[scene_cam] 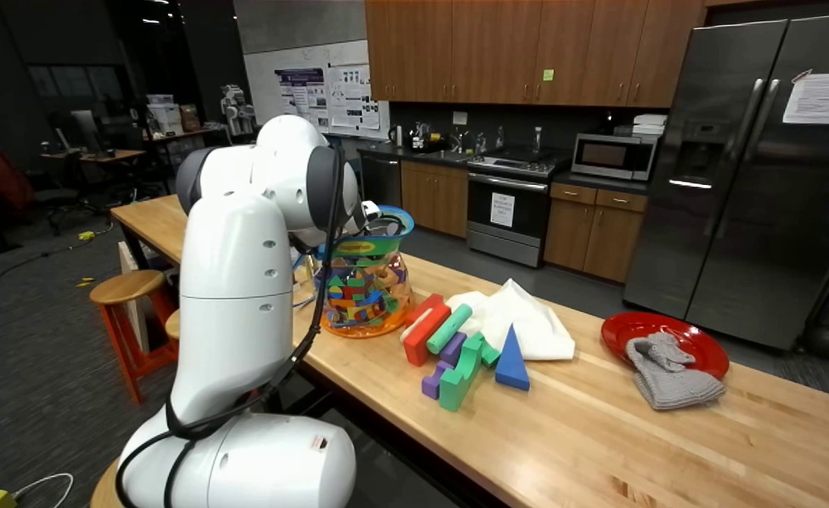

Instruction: Remove the yellow rectangle plush toy from the bag and put it on the countertop

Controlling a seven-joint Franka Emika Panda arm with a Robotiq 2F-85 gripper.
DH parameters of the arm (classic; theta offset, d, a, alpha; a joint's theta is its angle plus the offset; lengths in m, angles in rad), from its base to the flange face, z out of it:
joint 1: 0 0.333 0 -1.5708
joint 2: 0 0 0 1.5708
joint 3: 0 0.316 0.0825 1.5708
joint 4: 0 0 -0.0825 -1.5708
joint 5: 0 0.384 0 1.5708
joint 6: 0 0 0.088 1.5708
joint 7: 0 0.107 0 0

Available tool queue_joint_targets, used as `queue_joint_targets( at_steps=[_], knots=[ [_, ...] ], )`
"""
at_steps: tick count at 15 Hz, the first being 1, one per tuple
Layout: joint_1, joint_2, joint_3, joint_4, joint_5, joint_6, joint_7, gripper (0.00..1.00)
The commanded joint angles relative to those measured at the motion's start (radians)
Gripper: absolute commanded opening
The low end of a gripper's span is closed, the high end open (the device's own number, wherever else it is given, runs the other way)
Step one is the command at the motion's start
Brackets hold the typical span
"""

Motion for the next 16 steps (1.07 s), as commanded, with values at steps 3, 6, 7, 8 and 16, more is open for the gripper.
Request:
queue_joint_targets(
  at_steps=[3, 6, 7, 8, 16],
  knots=[
    [-0.010, -0.017, 0.000, -0.026, 0.032, 0.006, -0.050, 0.42],
    [-0.022, -0.034, 0.006, -0.029, 0.056, -0.013, -0.099, 0.37],
    [-0.024, -0.041, 0.004, -0.030, 0.058, -0.018, -0.112, 0.36],
    [-0.026, -0.048, 0.002, -0.032, 0.058, -0.022, -0.124, 0.34],
    [-0.053, -0.097, 0.000, -0.036, 0.051, -0.055, -0.184, 0.12]
  ],
)
